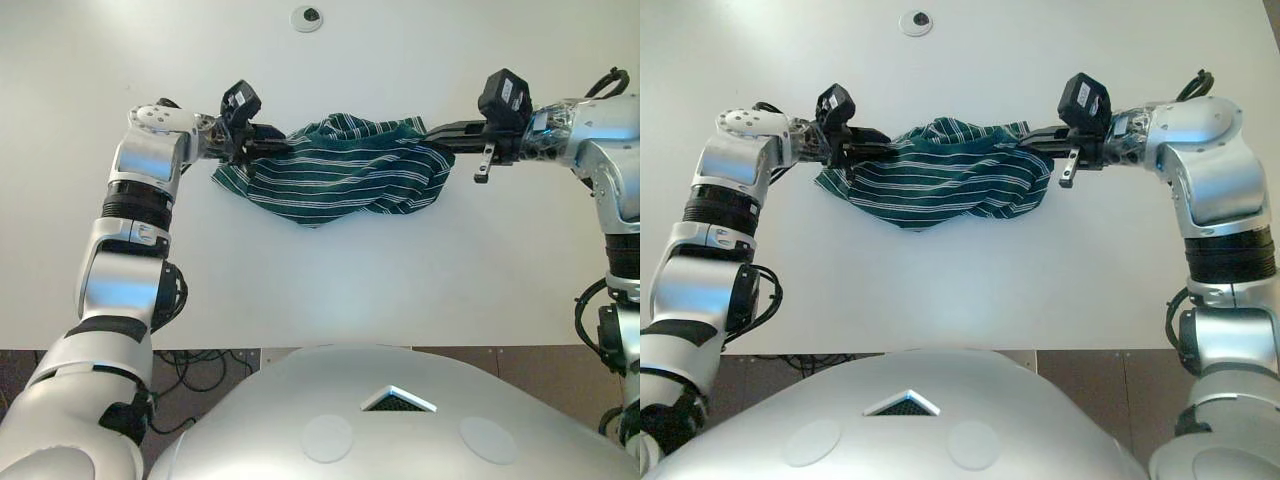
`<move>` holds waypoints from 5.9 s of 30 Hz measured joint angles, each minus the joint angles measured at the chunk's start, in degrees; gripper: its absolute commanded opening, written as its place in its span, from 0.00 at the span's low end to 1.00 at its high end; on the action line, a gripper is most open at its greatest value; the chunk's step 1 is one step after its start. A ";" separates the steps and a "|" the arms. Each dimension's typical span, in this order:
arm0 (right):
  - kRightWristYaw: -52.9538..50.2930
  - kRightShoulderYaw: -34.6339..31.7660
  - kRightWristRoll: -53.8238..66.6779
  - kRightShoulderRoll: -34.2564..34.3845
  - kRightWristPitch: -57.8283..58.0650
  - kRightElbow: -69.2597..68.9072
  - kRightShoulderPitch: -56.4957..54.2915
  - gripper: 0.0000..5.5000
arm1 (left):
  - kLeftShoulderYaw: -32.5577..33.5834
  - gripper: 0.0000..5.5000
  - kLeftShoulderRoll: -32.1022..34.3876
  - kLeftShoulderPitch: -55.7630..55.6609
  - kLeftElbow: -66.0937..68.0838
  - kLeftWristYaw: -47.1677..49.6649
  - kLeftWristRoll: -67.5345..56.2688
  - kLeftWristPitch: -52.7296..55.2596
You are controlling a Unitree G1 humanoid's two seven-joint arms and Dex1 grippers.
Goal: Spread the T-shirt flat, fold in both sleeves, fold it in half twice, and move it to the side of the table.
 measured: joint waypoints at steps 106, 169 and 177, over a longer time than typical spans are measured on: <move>-12.69 -4.14 -4.80 8.23 -11.11 21.92 -18.23 0.00 | 15.58 0.01 4.85 -11.13 -13.32 6.87 -11.20 8.23; 24.70 -2.38 5.83 -23.03 1.74 -34.36 25.88 0.00 | 16.66 0.02 42.45 54.82 -89.07 -20.70 -13.86 18.72; 14.08 2.33 1.12 -22.48 1.94 -35.90 34.19 0.20 | 14.92 0.14 42.49 64.00 -89.68 -14.54 -12.49 16.92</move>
